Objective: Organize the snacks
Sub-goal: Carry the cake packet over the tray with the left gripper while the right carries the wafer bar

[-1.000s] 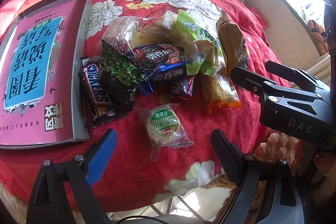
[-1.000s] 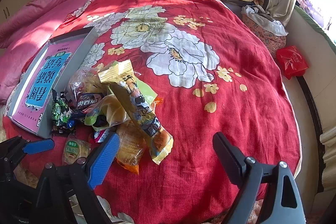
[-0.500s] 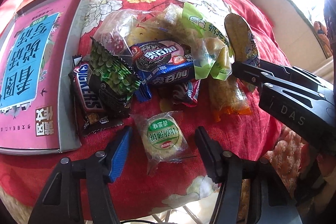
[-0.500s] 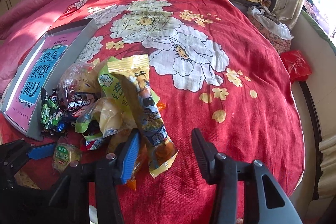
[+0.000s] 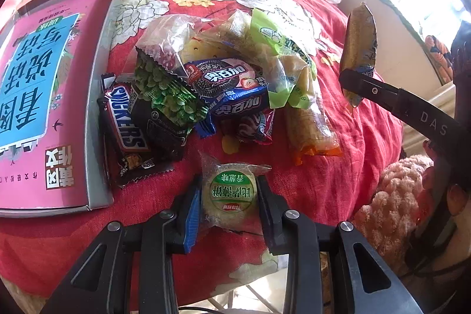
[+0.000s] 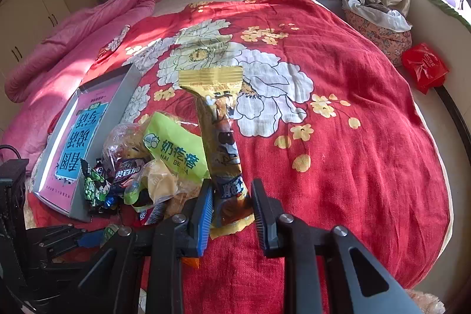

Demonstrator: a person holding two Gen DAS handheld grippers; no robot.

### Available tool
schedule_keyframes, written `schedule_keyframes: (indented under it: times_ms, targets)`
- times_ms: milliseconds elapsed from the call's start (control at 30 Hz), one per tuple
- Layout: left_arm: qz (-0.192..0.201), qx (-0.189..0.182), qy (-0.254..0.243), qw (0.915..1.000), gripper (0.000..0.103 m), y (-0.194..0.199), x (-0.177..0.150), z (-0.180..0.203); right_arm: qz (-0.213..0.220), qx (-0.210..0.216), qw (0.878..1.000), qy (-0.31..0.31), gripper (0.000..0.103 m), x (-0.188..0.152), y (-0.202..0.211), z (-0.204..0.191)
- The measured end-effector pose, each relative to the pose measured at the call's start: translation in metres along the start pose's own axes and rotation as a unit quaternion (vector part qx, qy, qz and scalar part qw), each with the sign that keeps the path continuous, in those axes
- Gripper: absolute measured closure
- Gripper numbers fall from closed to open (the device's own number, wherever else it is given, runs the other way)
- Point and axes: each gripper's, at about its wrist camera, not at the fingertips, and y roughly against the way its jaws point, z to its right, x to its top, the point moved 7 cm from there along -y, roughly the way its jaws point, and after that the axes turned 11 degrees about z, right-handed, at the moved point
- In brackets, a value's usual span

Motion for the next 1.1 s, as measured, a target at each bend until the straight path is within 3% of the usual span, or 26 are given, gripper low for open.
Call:
schedule_keyframes:
  times_ms: [667,1100]
  targets:
    - [0.048,-0.037,-0.013,0.9981,0.068,0.056,0.009,0.002,0.097,0.057,0.993,0.021,0.077,0.021,0.037,-0.029]
    - [0.085,-0.026,0.005,0.996,0.068,0.086,0.022,-0.02,0.107,0.126,0.985,0.053,0.077,0.013,0.05,-0.078]
